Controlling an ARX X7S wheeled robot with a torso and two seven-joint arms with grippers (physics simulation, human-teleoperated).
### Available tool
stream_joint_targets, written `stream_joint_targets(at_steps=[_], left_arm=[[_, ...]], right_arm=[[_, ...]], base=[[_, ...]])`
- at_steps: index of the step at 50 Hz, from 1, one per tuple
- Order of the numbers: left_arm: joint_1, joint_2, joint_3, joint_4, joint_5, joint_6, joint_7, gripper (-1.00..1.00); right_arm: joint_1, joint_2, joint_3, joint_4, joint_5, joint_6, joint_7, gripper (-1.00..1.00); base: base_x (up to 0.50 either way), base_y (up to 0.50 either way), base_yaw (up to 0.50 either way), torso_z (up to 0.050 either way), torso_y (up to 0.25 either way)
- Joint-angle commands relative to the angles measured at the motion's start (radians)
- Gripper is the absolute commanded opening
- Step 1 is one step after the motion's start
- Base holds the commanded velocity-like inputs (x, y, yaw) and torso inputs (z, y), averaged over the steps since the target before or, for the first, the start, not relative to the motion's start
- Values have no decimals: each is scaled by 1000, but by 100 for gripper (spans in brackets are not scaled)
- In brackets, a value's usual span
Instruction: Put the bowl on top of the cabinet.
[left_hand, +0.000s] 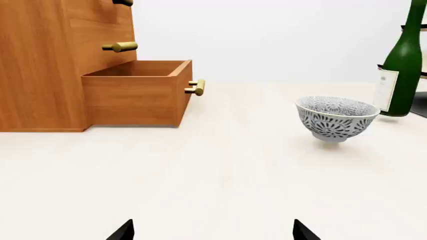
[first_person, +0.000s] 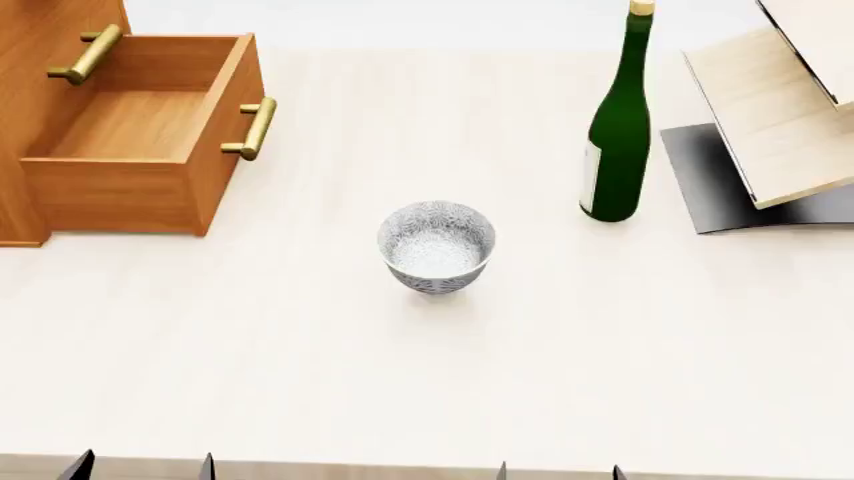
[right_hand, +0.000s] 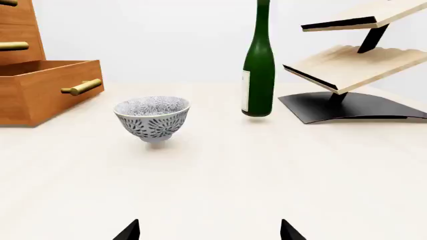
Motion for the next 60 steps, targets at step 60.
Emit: stream_joint_targets(at_steps=[60], left_arm=[[13, -163, 65, 355, -119, -82, -240, 100]], right_arm=[[31, 176, -196, -351, -42, 85, 290, 100]], base=[[107, 0, 0, 0, 0]])
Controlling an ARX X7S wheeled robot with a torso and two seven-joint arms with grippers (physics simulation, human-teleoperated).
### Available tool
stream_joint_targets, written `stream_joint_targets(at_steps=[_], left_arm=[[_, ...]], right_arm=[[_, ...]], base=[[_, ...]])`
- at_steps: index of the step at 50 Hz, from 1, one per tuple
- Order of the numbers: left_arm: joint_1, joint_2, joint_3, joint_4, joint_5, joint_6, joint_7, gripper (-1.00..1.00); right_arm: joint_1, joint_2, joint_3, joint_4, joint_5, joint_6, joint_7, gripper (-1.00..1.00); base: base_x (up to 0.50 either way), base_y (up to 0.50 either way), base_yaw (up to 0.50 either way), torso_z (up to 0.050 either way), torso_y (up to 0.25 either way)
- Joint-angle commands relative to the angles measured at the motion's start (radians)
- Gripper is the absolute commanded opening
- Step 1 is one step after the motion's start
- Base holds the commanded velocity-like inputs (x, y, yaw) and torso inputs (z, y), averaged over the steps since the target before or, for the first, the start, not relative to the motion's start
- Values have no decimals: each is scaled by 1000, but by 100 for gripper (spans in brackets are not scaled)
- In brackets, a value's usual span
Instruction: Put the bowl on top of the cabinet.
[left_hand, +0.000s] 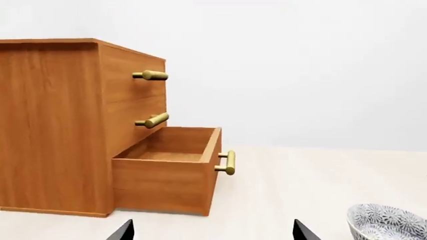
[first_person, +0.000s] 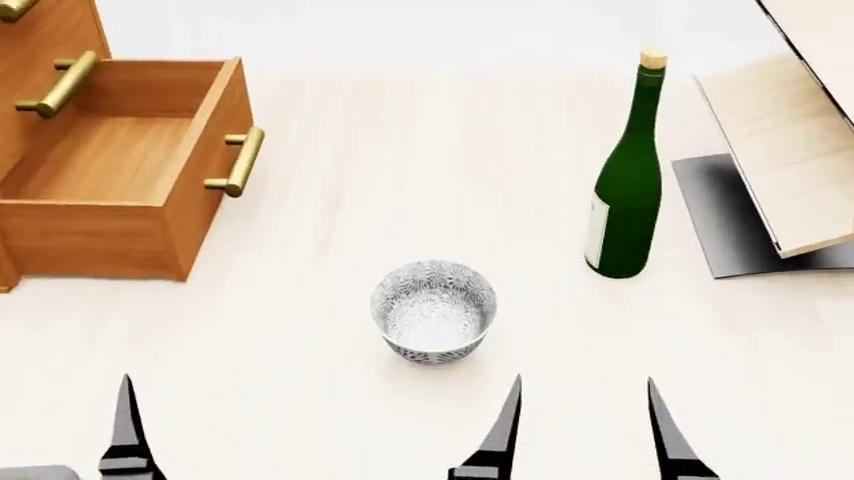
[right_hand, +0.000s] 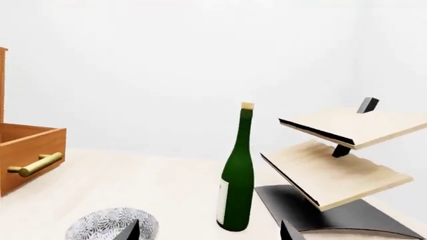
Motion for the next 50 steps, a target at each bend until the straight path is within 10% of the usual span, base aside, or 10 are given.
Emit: stream_joint_targets(at_steps=[1, 50], left_arm=[[15, 13, -22, 52, 28, 26, -4, 100], [22, -41, 11, 142, 7, -23, -23, 100]], right_arm=[[-13, 2, 12, -80, -37, 4, -10, 100], [-112, 147, -8, -426, 2, 38, -81, 100]], base=[[500, 0, 0, 0, 0], [331, 0, 0, 0, 0]])
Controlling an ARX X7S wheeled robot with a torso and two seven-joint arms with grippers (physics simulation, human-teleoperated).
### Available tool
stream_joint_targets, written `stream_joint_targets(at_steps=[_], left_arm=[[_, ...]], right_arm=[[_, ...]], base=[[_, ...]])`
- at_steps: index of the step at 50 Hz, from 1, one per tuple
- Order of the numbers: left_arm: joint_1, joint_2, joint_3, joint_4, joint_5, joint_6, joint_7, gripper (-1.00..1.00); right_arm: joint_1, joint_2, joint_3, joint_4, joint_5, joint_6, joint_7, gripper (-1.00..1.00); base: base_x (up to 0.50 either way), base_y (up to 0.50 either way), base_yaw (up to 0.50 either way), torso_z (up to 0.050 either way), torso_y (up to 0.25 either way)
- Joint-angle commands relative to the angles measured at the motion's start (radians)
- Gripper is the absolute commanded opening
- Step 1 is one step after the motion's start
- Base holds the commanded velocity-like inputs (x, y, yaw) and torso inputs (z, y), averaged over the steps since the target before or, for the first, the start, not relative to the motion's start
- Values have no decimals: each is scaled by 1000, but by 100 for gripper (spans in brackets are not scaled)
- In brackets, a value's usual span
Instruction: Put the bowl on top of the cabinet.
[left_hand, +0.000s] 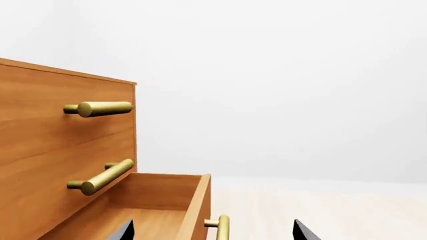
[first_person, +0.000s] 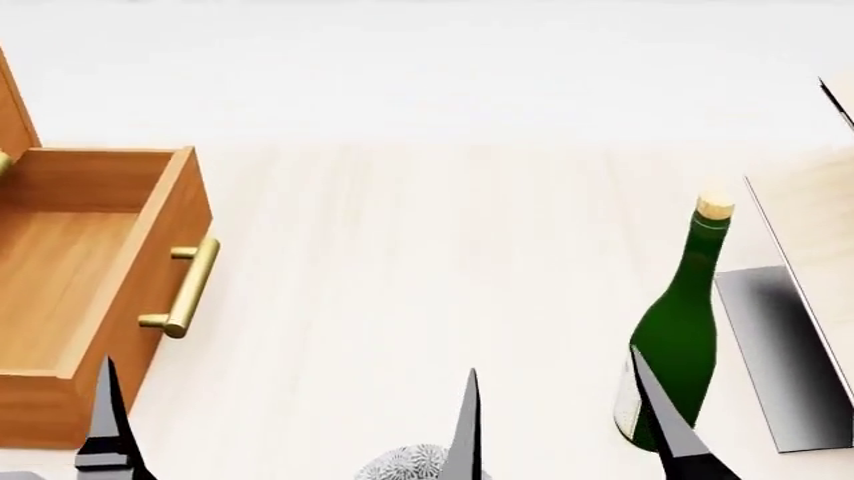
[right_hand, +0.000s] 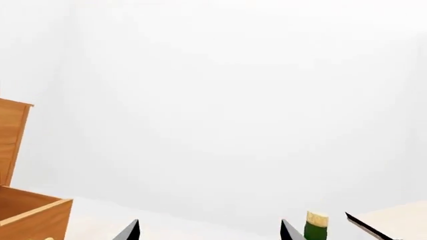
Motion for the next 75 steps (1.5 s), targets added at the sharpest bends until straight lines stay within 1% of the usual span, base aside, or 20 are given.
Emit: stream_joint_targets(at_steps=[1, 20, 23, 30, 31, 33, 34, 40, 46, 53, 57, 62, 66, 75], left_arm=[[-3, 8, -11, 14, 30, -14, 16, 100], [0, -3, -2, 22, 23, -14, 8, 100], [2, -6, 1, 22, 24, -10, 6, 100], [-2, -19, 1, 54, 6, -29, 6, 100], [-1, -26, 4, 64, -8, -15, 23, 100], [-4, -34, 2, 87, -37, -46, 32, 100], [-16, -41, 4, 107, -54, -93, 34, 100], [-23, -56, 1, 149, -80, -129, 38, 100], [-12, -50, 2, 131, -63, -86, 29, 100], [-11, -52, 5, 121, -49, -68, 22, 100], [-12, -53, 5, 119, -51, -69, 17, 100], [-11, -55, 11, 118, -47, -68, 13, 100], [-12, -56, 14, 118, -45, -67, 11, 100], [-21, -59, 17, 113, -55, -86, 7, 100]], right_arm=[[-10, 2, 30, -65, -19, 13, -28, 100], [-32, 28, 21, -98, -11, -8, -38, 100], [-29, 28, 22, -100, -5, 10, -38, 100], [-25, 23, 40, -100, -10, 28, -16, 100], [-24, 24, 41, -100, -9, 33, -15, 100], [-23, 23, 45, -97, -3, 35, -13, 100], [-23, 23, 49, -97, 3, 38, -12, 100], [-17, 18, 62, -75, 32, 53, -8, 100], [-12, 12, 61, -50, 52, 54, -10, 100], [-11, 14, 47, -34, 42, 45, -11, 100], [-18, 20, 37, -32, 17, 26, -6, 100], [-20, 22, 49, -34, 38, 24, -5, 100], [-20, 24, 39, -31, 20, 20, -2, 100], [-20, 23, 42, -25, 30, 16, 4, 100]], base=[[500, 0, 0, 0, 0], [500, 0, 0, 0, 1], [348, 0, 0, 0, 0], [0, 0, 0, 0, 0], [0, 0, 0, 0, 0], [0, 0, 0, 0, 0], [0, 0, 0, 0, 0], [0, 0, 0, 0, 0], [0, 0, 0, 0, 0], [0, 0, 0, 0, 0], [0, 0, 0, 0, 0], [2, 466, 0, 0, 0], [3, 368, 0, 0, 0], [0, 19, 0, 0, 0]])
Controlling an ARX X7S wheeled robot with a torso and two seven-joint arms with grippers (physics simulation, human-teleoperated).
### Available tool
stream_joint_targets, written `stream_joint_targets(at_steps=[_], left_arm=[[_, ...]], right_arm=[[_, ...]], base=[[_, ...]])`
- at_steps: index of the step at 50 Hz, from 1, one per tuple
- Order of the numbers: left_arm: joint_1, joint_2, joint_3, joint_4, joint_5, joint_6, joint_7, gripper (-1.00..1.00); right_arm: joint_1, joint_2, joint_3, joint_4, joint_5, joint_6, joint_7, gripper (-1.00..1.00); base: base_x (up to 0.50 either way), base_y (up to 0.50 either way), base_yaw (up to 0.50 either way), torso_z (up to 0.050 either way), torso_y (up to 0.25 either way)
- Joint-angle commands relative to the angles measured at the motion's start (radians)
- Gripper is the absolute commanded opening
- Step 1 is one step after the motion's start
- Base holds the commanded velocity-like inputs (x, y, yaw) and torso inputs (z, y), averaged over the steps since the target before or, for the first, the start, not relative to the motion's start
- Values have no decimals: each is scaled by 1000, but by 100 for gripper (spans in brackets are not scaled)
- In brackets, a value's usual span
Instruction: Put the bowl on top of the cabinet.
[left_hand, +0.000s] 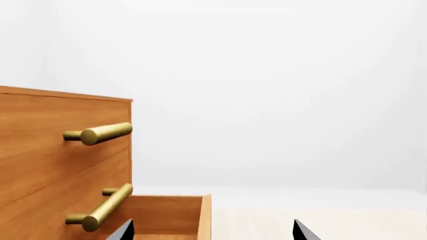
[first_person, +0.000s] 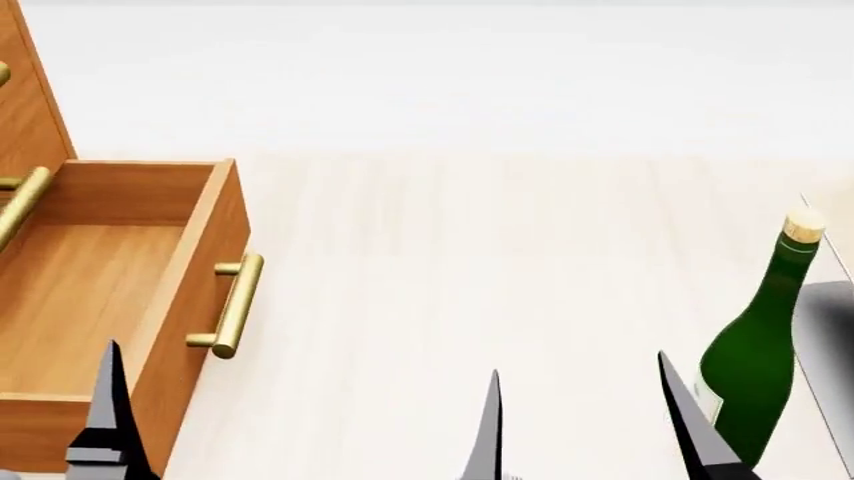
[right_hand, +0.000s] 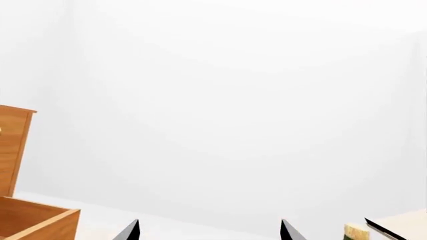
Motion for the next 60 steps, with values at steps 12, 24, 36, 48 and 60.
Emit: stream_joint_targets(at_steps=[12, 24, 36, 48, 60], left_arm=[[-14, 7, -28, 14, -30, -42, 21, 100], [-21, -13, -50, 50, -121, -90, 41, 100], [-34, -27, -45, 63, -143, -119, 42, 100], [-34, -22, -59, 47, -157, -94, 42, 100], [-39, -27, -56, 47, -161, -112, 29, 100]], right_arm=[[-2, -12, 18, 10, -15, 8, -22, 100], [-25, 1, 31, -19, -13, 6, -13, 100], [-62, 26, 43, -51, -12, -29, -13, 100], [-64, 32, 42, -50, -10, -31, -10, 100], [-64, 36, 38, -50, -13, -34, -7, 100]], base=[[0, 0, 0, 14, 0], [0, 0, 0, 50, 0], [0, 0, 0, 50, 0], [0, 0, 0, 13, 0], [0, 0, 0, 0, -216]])
